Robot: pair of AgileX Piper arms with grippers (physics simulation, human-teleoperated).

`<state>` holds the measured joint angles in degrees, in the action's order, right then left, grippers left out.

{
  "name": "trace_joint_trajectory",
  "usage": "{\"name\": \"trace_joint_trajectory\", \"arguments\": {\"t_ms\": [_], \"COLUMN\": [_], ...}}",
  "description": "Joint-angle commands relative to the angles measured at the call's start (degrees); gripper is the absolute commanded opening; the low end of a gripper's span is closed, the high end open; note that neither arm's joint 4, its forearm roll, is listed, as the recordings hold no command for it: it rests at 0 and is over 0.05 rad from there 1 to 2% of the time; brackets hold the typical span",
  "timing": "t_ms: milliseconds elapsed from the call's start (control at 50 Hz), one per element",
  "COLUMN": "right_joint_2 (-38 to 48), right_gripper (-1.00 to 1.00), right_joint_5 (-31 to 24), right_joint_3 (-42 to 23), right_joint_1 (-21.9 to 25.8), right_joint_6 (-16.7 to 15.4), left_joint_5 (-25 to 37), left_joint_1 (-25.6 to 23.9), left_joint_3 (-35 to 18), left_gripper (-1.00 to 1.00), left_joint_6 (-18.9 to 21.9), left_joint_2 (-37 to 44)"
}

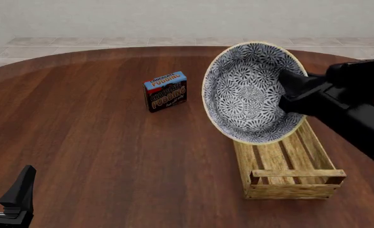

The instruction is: Pick up the bowl on the left and put it in the tray.

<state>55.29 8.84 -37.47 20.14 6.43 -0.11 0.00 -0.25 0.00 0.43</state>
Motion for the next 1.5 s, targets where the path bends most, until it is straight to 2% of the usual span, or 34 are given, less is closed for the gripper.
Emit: {"name": "trace_joint_trajectory", "arguments": {"t_ms": [20, 40, 100, 120, 160, 180, 200, 240, 300, 360, 420, 440, 480, 760, 880, 960, 1000, 1120, 1200, 1500], "right_joint_2": [3.7, 4.0, 4.2, 4.4, 4.5, 4.9, 4.5, 6.4, 6.0, 6.2, 5.4, 5.8, 5.7, 8.6, 11.4, 11.9, 12.9, 13.8, 15.5, 16.6], "right_gripper": [-1.00, -1.00, -1.00, -1.00, -1.00, -1.00, -1.00, -1.00, -1.00, -1.00, -1.00, -1.00, -1.00, -1.00, -1.00, -1.00, -1.00, -1.00, -1.00, -1.00], "right_joint_5": [-2.3, -2.3, -2.4, -2.4, -2.2, -2.1, -1.8, -2.5, -1.8, -2.2, -2.4, -2.3, -2.2, -1.7, -1.1, -0.7, -0.4, 0.4, 2.1, 3.2], "right_joint_3": [-3.9, -4.2, -4.3, -4.3, -4.3, -4.2, -4.2, -4.5, -4.1, -4.0, -3.5, -3.2, -3.0, -2.2, -2.2, -2.1, -1.9, -1.5, -0.7, 0.2], "right_joint_1": [-3.0, -4.5, -3.9, -6.8, -6.6, -7.7, -8.1, -10.8, -10.4, -12.8, -13.2, -13.3, -14.2, -14.2, -14.1, -13.6, -13.3, -13.3, -13.0, -16.6], "right_joint_6": [8.5, 9.2, 10.2, 11.5, 11.4, 12.6, 12.0, 13.4, 14.3, 14.4, 15.5, 17.5, 17.3, 19.2, 21.7, 21.7, 23.1, 23.7, 25.4, 24.7], "left_joint_5": [0.0, 0.0, 0.0, 0.0, 0.0, 0.0, 0.0, 0.0, 0.0, 0.0, 0.0, 0.0, 0.0, 0.0, 0.0, 0.0, 0.0, 0.0, 0.0, 0.0], "left_joint_1": [0.0, 0.0, 0.0, 0.0, 0.0, 0.0, 0.0, 0.0, 0.0, 0.0, 0.0, 0.0, 0.0, 0.0, 0.0, 0.0, 0.0, 0.0, 0.0, 0.0], "left_joint_3": [0.0, 0.0, 0.0, 0.0, 0.0, 0.0, 0.0, 0.0, 0.0, 0.0, 0.0, 0.0, 0.0, 0.0, 0.0, 0.0, 0.0, 0.0, 0.0, 0.0], "left_gripper": [1.00, 1.00, 1.00, 1.00, 1.00, 1.00, 1.00, 1.00, 1.00, 1.00, 1.00, 1.00, 1.00, 1.00, 1.00, 1.00, 1.00, 1.00, 1.00, 1.00], "left_joint_6": [0.0, 0.0, 0.0, 0.0, 0.0, 0.0, 0.0, 0.0, 0.0, 0.0, 0.0, 0.0, 0.0, 0.0, 0.0, 0.0, 0.0, 0.0, 0.0, 0.0], "left_joint_2": [0.0, 0.0, 0.0, 0.0, 0.0, 0.0, 0.0, 0.0, 0.0, 0.0, 0.0, 0.0, 0.0, 0.0, 0.0, 0.0, 0.0, 0.0, 0.0, 0.0]}}
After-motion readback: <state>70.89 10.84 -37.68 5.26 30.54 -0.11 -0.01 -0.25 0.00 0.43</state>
